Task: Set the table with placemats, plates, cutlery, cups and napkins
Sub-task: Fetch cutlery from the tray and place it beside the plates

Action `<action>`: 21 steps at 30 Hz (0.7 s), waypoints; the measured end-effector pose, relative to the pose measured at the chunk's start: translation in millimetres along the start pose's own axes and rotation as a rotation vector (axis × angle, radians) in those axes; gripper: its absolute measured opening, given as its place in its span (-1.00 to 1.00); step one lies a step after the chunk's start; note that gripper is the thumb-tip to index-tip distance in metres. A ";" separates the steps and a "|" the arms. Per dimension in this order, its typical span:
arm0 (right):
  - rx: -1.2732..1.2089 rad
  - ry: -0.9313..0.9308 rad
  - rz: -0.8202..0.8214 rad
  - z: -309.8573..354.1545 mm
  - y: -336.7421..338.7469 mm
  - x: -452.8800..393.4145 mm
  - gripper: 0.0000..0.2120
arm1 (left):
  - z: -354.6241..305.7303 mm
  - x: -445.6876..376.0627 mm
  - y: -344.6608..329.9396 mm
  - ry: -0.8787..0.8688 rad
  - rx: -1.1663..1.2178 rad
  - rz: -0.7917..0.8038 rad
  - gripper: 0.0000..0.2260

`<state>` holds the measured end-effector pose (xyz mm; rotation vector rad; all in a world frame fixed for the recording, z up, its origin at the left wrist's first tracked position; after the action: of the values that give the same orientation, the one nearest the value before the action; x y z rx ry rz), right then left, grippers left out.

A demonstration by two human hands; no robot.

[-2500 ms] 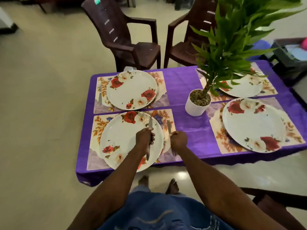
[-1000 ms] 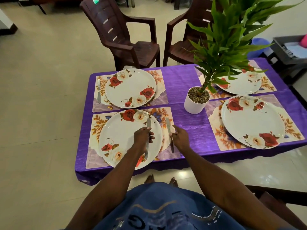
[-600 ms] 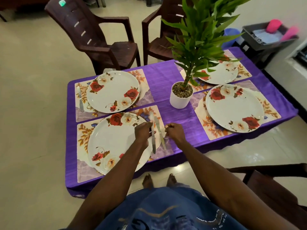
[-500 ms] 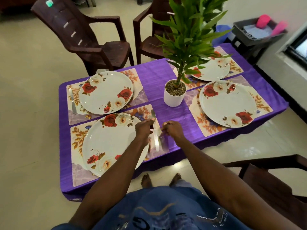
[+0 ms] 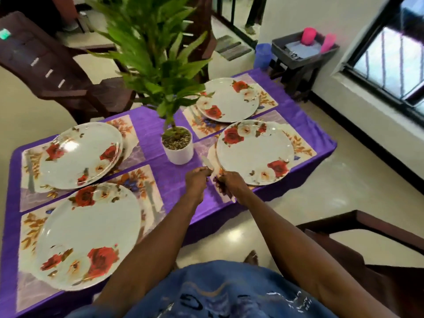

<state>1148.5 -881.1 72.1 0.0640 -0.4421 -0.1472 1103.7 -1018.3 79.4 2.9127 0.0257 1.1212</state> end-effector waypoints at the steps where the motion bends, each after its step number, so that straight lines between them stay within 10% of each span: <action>1: 0.026 0.011 -0.026 1.8 20.2 0.1 -0.83 | -0.2 0.7 -18.9 -0.001 0.002 0.008 -0.96; 13: -0.055 0.024 -0.538 5.4 257.1 -39.7 -0.77 | -13.2 12.3 -164.9 -0.042 -0.044 0.059 -0.94; 21: 0.250 -0.073 -0.579 4.7 318.1 -96.5 -0.79 | -33.4 -40.3 -196.5 -0.033 -0.017 -0.001 -0.92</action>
<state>1100.9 -552.1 65.4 0.4347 -0.5046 -0.6646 1049.8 -822.3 72.3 2.9152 0.0171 1.0670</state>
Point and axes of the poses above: each hand's wrist, its own x-axis away from the middle knuckle, its own y-axis out of the back of the hand, z = x × y, the point moved 8 cm from there along -x, towards the middle knuckle, and after that the axes turned 8 degrees about y, right-handed, at the moved point
